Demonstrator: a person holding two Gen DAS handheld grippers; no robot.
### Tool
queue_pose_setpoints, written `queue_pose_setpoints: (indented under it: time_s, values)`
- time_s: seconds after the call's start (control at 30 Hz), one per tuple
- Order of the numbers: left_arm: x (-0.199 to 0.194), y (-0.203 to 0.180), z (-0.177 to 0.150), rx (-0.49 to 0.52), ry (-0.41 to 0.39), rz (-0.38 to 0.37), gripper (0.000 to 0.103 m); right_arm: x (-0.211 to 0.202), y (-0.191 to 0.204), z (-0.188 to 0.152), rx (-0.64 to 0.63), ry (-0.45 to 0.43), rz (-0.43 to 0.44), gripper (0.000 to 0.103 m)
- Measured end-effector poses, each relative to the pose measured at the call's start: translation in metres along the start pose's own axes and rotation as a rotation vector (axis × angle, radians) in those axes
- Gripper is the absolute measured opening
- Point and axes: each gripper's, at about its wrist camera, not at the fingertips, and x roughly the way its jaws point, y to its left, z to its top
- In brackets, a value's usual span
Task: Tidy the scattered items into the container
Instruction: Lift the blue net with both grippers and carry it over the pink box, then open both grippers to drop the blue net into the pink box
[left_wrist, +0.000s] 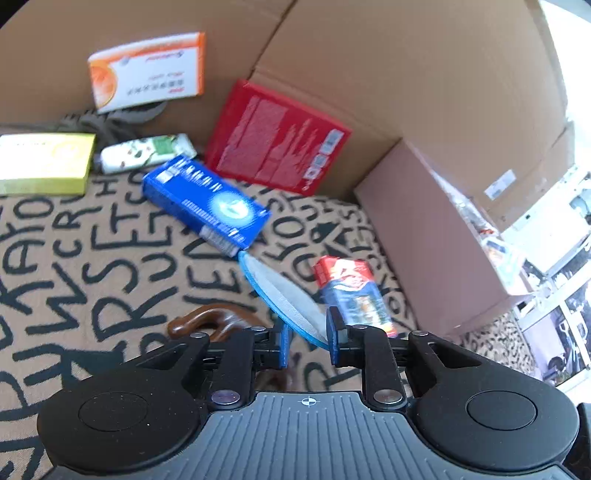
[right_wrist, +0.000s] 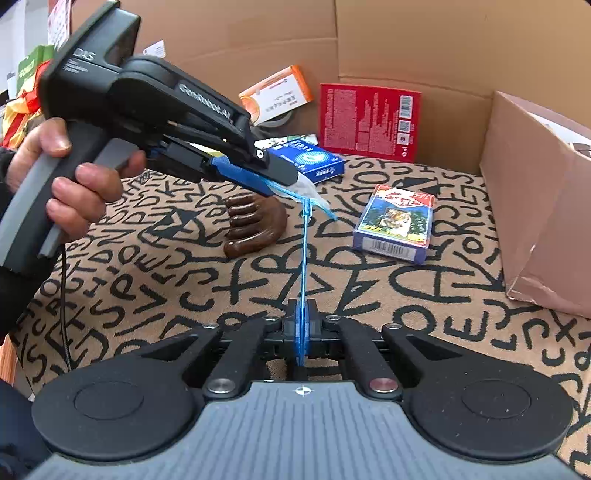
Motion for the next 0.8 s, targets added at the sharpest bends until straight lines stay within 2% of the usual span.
queue_pose_setpoints:
  time_s: [0.27, 0.63, 0.8]
  values:
    - [-0.007, -0.046, 0.020, 0.102, -0.058, -0.045, 0.014, -0.025, -0.012, 0.010, 0.000, -0.099, -0.067, 0.002]
    - [0.005, -0.145, 0.065, 0.301, -0.118, -0.167, 0.014, -0.078, -0.062, 0.033, 0.005, -0.260, -0.247, 0.002]
    - [0.023, -0.187, 0.089, 0.347, -0.114, -0.228, 0.015, -0.098, -0.092, 0.043, -0.002, -0.308, -0.341, 0.002]
